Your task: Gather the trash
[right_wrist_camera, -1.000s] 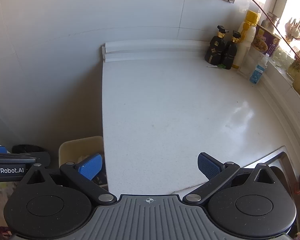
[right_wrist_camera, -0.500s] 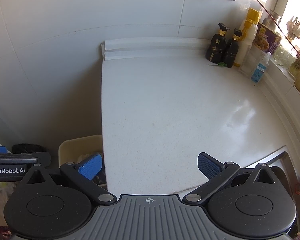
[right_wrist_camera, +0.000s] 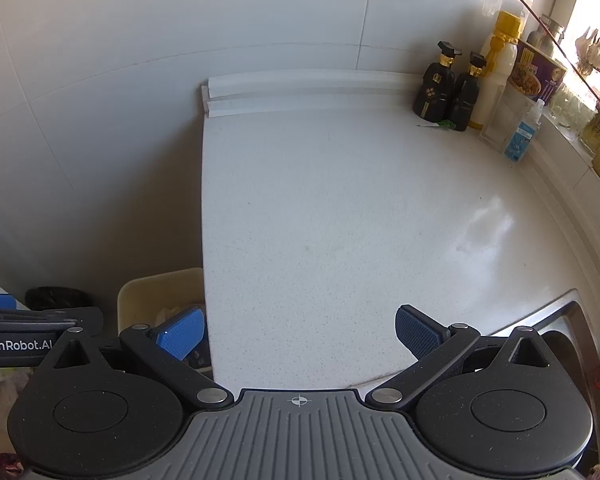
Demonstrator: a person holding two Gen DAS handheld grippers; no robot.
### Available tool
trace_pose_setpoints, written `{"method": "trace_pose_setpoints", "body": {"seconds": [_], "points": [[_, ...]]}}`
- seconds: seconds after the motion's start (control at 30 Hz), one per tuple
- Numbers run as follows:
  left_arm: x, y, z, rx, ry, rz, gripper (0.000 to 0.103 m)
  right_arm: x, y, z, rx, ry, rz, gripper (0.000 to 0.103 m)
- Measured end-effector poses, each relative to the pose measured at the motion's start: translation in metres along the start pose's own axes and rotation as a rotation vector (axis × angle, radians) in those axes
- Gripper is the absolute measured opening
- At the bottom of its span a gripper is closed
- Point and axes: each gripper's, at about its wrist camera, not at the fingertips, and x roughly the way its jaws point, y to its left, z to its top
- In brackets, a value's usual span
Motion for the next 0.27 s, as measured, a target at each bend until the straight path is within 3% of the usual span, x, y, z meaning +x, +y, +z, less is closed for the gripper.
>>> {"method": "trace_pose_setpoints", "body": {"seconds": [0.27], "points": [[0.0056,-0.0051,0.0032,0.041,-0.013,-0.02,0.103,0.0073,-0.0064,-0.001,0.022,0.0,0.01,0.103]]}}
